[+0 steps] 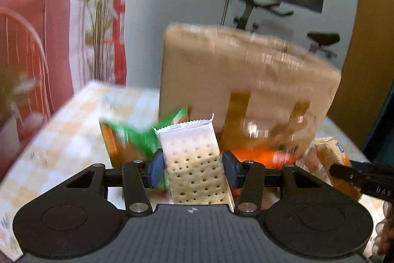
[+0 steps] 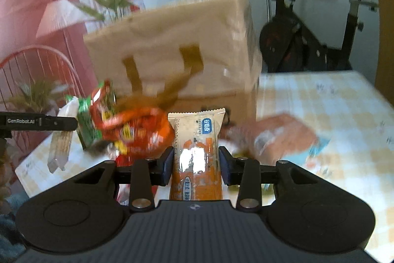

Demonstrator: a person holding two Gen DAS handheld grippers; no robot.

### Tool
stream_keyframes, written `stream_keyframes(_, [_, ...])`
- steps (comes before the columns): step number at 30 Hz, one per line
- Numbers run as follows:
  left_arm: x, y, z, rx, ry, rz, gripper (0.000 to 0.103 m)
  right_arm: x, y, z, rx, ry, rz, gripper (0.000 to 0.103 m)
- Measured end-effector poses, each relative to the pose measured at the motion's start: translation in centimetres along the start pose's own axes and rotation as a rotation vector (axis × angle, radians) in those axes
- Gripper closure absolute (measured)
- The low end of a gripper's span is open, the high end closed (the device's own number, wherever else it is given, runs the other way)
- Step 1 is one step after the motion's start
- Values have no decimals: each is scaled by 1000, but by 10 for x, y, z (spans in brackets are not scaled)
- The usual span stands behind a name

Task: Organize snacks
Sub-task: 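Carry both packets over the box and open both tools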

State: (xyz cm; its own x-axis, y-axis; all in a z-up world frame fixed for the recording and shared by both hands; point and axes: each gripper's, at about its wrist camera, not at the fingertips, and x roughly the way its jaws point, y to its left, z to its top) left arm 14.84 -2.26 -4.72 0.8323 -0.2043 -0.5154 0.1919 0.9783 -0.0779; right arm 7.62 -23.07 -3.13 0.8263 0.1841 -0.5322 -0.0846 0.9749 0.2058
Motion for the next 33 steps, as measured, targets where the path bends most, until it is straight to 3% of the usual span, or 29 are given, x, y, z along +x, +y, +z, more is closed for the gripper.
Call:
stream_keyframes(7, [-11,-5,53,23,-126,-26,50,-18,2,57,-45,-170,14,63])
stream_keyframes(11, [-6,-9,84,31,-160,-85,50,-24,6,89,-63,-255,38,63])
stream_keyframes(19, [27,-22,138,44,-198,-141,50,0,16,153,-100,-328,84,63])
stream_keyframes(23, [52,-22,151,24,-190,-146,50,31,24,174,-144,-318,84,63])
stream_keyframes(27, [79,-27,159,49,-170,-128,50,67,26,187,-101,-271,55,63])
stream_keyframes(33, [114,-23,156,40,-99,-155,50,110,34,183,-100,-160,48,63])
